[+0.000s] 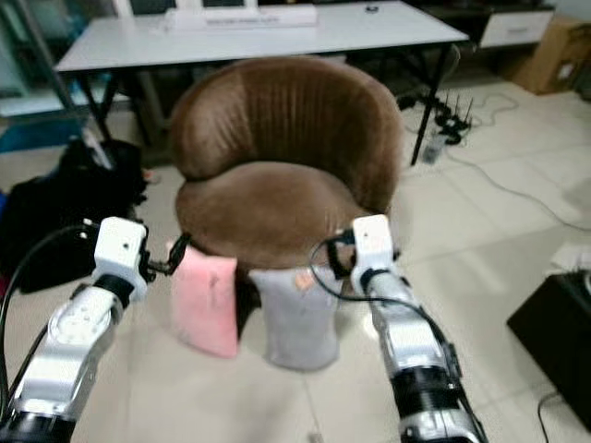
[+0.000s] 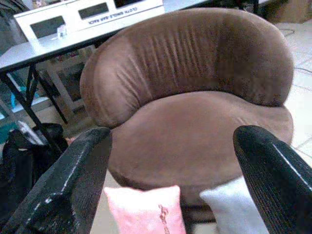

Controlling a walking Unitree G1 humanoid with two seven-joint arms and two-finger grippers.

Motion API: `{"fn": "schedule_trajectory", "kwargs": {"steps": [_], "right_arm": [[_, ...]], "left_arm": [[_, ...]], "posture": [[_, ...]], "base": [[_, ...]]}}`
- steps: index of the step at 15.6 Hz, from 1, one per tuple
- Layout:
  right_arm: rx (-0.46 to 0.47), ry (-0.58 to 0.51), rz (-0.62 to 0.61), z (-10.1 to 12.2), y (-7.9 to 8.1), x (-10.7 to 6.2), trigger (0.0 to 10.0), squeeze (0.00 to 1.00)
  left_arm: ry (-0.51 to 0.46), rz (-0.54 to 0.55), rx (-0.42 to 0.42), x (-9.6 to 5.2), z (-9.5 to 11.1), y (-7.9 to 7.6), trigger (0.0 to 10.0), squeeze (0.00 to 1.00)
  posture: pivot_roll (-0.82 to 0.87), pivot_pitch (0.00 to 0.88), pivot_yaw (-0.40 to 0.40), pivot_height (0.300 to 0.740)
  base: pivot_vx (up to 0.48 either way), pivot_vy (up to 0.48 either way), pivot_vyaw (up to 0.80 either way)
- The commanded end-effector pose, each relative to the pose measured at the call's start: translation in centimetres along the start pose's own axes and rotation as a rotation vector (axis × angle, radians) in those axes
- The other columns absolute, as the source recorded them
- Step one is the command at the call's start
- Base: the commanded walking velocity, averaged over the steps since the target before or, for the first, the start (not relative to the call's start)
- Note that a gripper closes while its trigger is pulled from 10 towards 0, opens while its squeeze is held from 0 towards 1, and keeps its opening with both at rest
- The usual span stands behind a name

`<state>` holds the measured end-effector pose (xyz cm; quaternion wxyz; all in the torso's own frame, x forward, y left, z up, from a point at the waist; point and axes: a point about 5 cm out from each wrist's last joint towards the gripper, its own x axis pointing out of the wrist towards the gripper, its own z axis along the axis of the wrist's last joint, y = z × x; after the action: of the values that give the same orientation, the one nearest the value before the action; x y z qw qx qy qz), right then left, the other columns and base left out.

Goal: Move the pillow to the sofa from floor

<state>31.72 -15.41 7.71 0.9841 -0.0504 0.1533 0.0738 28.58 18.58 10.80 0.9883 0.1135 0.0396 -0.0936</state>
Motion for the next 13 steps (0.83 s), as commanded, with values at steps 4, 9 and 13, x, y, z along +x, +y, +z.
{"fn": "schedule_trajectory", "kwargs": {"steps": [4,9,13], "right_arm": [[-0.010,-0.028,0.033,0.86,0.96,0.31,10.0,0.00],[-0.011,-0.026,0.035,0.92,0.93,0.38,10.0,0.00],[-0.072,-0.030,0.084,0.93,1.45,0.35,10.0,0.00]], "left_arm": [[0.001,0.014,0.015,-0.06,-0.01,0.57,10.0,0.00],[0.001,0.020,0.015,-0.08,-0.02,0.62,10.0,0.00],[-0.001,0.019,0.019,-0.09,-0.01,0.68,10.0,0.00]], "posture": [[0.04,0.000,0.038,0.740],[0.04,0.000,0.031,0.740],[0.05,0.000,0.031,0.740]], "base": [[0.444,0.000,-0.20],[0.443,0.000,0.00],[0.432,0.000,0.20]]}}
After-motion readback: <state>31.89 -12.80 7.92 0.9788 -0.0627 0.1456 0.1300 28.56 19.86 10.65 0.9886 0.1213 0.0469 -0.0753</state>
